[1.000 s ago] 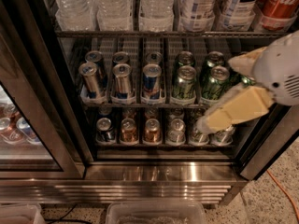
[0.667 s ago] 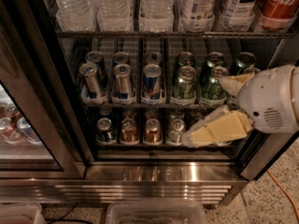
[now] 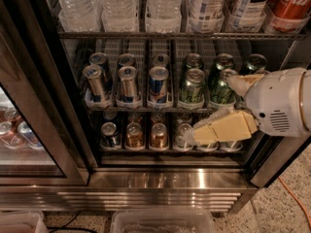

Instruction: Pick green can from middle shelf of fridge

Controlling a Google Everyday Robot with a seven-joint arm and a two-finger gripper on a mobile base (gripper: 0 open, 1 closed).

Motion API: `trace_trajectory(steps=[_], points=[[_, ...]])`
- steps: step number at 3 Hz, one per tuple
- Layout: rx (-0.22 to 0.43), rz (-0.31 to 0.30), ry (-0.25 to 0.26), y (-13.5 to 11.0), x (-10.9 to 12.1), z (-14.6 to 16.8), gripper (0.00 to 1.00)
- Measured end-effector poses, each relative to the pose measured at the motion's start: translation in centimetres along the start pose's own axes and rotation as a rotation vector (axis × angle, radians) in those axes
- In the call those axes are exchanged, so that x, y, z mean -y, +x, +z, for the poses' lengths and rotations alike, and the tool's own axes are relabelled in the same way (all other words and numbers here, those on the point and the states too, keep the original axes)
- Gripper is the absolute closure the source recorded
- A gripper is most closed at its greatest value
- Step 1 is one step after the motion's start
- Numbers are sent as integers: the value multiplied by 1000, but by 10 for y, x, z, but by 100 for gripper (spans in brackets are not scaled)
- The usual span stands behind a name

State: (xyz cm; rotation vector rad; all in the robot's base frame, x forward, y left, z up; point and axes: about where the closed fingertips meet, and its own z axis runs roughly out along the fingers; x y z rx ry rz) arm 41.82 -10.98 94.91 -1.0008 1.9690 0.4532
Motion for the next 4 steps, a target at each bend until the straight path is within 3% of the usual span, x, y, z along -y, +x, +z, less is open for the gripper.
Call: trace_trajectory(steps=[1,2,3,4], points=[[39,45,42,2,2,10,0],[87,124,86,19,-26,46,0],[102,125,148,37,-49,82,0],[166,175,280,40,-22,92,0]])
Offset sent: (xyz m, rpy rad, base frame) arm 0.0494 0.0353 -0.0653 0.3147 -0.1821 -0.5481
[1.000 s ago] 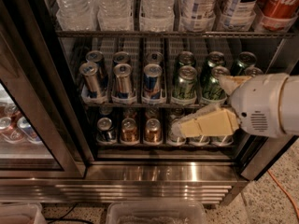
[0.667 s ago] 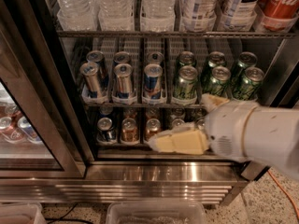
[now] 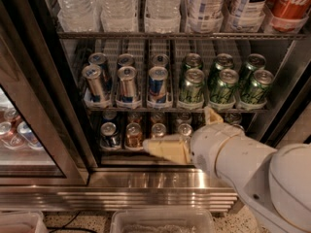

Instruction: Pick green can from middle shelf of fridge

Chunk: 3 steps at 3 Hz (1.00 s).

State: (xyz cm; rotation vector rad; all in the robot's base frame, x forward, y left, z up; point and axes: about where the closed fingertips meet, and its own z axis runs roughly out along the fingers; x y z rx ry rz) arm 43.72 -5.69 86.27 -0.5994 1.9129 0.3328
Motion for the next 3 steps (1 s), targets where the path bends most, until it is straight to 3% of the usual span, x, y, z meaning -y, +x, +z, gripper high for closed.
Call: trace_trajectory(steps=[1,2,3], points=[[164,127,152,-50,68,3,0],[254,201,251,-77,118,-14,0],[254,201,251,-77,118,-14,0]])
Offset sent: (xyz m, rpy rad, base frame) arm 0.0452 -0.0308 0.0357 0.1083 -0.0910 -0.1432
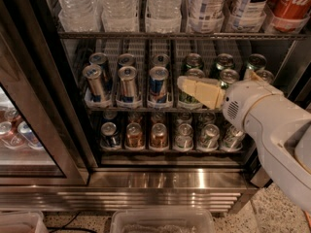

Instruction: Pick green can from middle shelf of fridge

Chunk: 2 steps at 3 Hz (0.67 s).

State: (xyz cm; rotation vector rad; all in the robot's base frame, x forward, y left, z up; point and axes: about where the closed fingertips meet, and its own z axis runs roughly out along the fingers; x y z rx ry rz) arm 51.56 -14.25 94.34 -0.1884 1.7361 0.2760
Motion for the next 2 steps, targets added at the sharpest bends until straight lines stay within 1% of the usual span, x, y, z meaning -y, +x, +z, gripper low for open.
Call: trace_trajectory(steps=[1,2], points=[[3,-17,21,-3,5,4,0],[-7,-33,84,9,28,5,0]])
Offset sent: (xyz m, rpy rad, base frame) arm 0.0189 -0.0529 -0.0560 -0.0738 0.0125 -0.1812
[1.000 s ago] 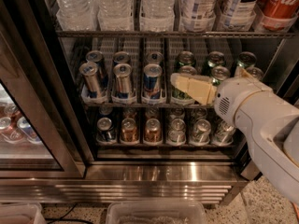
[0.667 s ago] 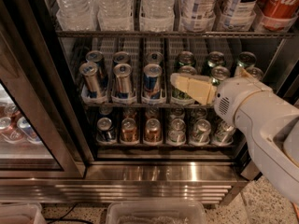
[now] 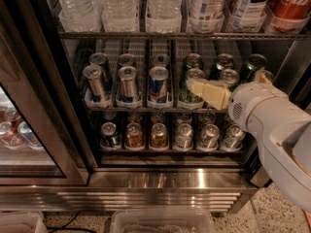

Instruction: Pick green can from middle shelf of fridge

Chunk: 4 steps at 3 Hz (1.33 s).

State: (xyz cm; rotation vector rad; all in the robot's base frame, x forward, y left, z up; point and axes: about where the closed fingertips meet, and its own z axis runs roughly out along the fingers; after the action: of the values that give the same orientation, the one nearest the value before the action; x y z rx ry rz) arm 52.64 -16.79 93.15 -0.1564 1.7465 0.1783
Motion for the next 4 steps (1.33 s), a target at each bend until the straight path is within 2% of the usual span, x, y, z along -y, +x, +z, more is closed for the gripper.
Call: trace_trajectory(steps=[1,2,3,4], points=[[-9,-2,65,23,20,-3,0],[3,-2,107,51,22,-13,0],[35,-57,104,44,14,-13,0],[45,-53,112,49,14,-11,0]])
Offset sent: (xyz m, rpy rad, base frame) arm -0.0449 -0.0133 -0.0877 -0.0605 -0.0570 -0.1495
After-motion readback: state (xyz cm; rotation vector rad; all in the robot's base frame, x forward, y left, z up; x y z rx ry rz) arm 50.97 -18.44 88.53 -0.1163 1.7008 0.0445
